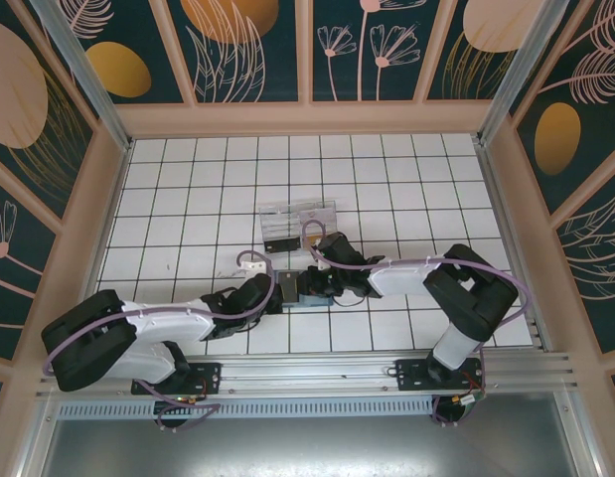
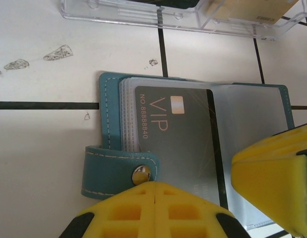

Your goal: Take the credit cards out of the card holder

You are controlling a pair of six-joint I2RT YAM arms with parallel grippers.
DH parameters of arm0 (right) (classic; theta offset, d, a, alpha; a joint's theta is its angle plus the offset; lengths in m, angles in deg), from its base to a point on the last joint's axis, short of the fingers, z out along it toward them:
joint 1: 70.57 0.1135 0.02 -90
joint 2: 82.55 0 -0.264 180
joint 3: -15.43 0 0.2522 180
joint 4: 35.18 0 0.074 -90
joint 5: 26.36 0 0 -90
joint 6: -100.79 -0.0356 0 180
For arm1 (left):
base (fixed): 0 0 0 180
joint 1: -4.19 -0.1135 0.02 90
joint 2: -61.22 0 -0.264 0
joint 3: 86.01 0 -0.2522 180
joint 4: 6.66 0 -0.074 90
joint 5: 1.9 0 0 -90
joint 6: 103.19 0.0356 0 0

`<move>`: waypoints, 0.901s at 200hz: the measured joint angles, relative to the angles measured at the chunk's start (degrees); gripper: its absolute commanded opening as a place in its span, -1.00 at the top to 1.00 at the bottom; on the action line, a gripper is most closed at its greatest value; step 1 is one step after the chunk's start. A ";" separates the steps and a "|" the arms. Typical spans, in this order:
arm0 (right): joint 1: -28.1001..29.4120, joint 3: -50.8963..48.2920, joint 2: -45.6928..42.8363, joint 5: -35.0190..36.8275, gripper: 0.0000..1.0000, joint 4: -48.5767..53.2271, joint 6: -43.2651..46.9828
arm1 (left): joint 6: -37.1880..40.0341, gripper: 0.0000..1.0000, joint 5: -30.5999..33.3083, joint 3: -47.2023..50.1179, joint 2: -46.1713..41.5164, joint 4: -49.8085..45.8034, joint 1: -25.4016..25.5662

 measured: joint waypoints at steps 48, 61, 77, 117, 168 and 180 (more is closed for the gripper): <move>-0.55 0.00 0.04 0.02 0.55 0.02 -0.26 | -0.13 0.91 0.22 -0.72 1.40 -0.74 0.00; -0.63 0.00 0.20 -0.02 0.56 0.00 -0.39 | -0.33 0.93 0.42 -0.72 1.40 -1.09 0.00; -0.63 0.00 0.72 -0.04 0.56 0.00 -0.42 | -0.48 0.94 0.42 -0.70 1.29 -1.42 0.00; -0.70 0.31 1.38 -0.72 0.58 -0.07 -0.42 | -0.87 1.00 0.37 -0.70 1.38 -1.49 0.00; -0.74 0.55 1.81 -1.14 0.59 -0.22 -0.44 | -1.03 1.00 -0.02 -0.72 2.60 0.37 0.00; -0.74 0.55 1.81 -1.22 0.64 -0.22 -0.52 | -1.03 1.00 -0.09 -0.72 2.73 0.66 0.00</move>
